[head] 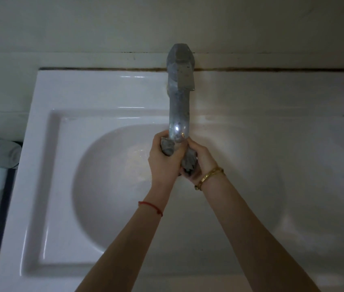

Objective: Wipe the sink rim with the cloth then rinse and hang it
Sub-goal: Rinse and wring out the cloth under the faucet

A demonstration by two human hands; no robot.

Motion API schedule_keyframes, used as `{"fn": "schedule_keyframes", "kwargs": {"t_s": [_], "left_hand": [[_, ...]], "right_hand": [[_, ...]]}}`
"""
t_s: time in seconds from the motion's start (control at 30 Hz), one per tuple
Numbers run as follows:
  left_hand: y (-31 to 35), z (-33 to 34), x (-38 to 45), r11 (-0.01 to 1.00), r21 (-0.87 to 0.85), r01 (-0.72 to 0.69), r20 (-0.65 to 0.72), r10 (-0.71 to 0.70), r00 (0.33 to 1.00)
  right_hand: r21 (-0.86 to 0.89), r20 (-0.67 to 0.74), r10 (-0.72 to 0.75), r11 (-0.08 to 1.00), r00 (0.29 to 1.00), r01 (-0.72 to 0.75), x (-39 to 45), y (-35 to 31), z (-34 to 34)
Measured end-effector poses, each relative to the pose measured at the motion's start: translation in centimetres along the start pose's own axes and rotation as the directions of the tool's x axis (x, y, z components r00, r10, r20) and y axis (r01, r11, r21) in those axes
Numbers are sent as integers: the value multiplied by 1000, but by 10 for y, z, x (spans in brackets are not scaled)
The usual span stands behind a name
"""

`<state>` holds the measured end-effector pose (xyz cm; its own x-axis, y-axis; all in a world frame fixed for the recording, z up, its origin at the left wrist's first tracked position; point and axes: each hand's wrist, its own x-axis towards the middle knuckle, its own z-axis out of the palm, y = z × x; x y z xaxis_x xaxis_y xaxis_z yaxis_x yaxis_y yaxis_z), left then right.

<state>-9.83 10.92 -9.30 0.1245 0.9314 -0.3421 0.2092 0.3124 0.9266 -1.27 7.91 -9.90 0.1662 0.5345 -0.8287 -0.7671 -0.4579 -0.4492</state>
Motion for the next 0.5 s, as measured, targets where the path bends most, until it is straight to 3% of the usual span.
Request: {"fn": "schedule_keyframes", "kwargs": {"t_s": [0.1, 0.2, 0.27, 0.37, 0.5], "left_hand": [[-3, -1, -3, 960, 122, -253, -1, 255, 967], [5, 7, -3, 935, 168, -313, -33, 323, 946], [10, 12, 4, 956, 113, -271, -69, 280, 957], [12, 14, 19, 979, 57, -195, -121, 200, 972], [14, 16, 23, 990, -116, -84, -189, 61, 980]], "right_hand": [[37, -10, 122, 992, 992, -122, -3, -4, 8], [-6, -72, -52, 999, 996, 51, 0, -6, 24], [-126, -133, -229, 969, 964, 213, 2, -5, 36], [-185, -311, -224, 967, 924, 173, 7, -3, 44], [-373, -360, -371, 898, 856, 233, 15, 2, 45]]}}
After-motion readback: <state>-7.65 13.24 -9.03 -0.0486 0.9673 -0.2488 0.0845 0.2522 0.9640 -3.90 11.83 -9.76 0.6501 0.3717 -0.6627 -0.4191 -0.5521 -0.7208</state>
